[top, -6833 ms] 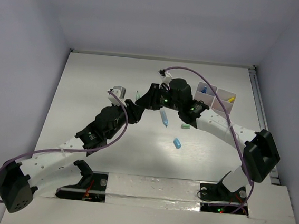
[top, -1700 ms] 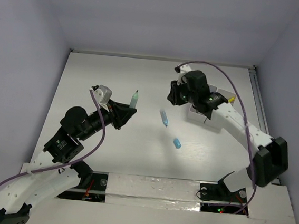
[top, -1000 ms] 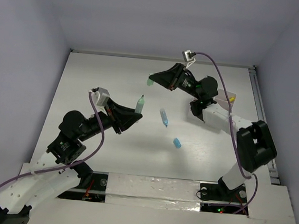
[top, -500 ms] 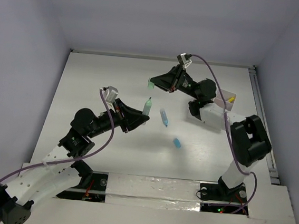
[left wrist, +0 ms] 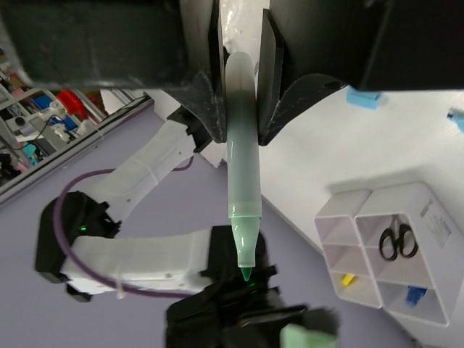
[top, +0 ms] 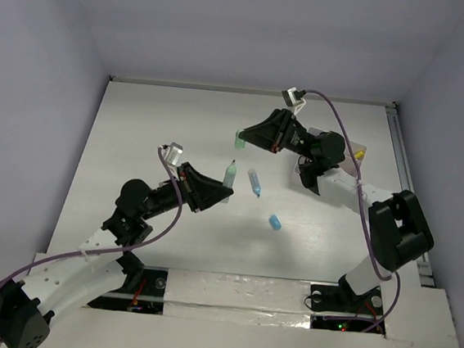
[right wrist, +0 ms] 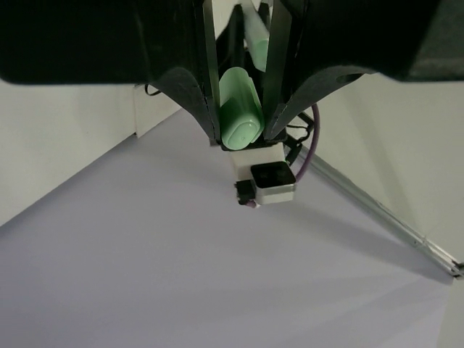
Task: Sort the stationery into containers
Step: Close the pen cap on the pen.
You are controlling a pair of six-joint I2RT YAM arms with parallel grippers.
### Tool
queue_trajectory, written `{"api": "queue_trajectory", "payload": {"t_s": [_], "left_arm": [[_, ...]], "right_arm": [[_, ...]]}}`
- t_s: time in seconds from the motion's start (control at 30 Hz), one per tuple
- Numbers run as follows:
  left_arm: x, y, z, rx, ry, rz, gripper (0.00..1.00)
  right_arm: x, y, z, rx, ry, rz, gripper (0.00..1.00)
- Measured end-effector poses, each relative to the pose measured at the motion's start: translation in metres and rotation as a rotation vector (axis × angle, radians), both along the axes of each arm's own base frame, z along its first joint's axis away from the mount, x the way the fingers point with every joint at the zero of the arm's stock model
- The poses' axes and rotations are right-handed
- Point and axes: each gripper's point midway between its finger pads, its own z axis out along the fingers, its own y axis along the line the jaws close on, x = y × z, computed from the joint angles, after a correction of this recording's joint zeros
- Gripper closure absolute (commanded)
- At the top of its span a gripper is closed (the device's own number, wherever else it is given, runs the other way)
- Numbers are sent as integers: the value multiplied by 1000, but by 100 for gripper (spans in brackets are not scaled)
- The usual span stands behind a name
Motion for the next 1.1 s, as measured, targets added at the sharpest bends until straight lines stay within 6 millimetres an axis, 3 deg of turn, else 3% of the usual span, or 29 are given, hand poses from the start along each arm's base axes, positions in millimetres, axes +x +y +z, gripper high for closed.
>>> {"api": "queue_trajectory", "payload": {"t_s": [0.27, 0.43, 0.67, 1.1], "left_arm": [[-12, -1, 26, -112, -57, -68, 100], [-10, -3, 24, -135, -28, -92, 100], [-9, -5, 25, -159, -18, -112, 100], [7, 1, 8, -140, 32, -99, 100]], "right_arm": [[4, 4, -15, -15, 122, 54, 98], [8, 6, -22, -21, 177, 69, 98], [10, 6, -20, -11, 186, 63, 98], [11, 4, -13, 11, 181, 42, 97]]}}
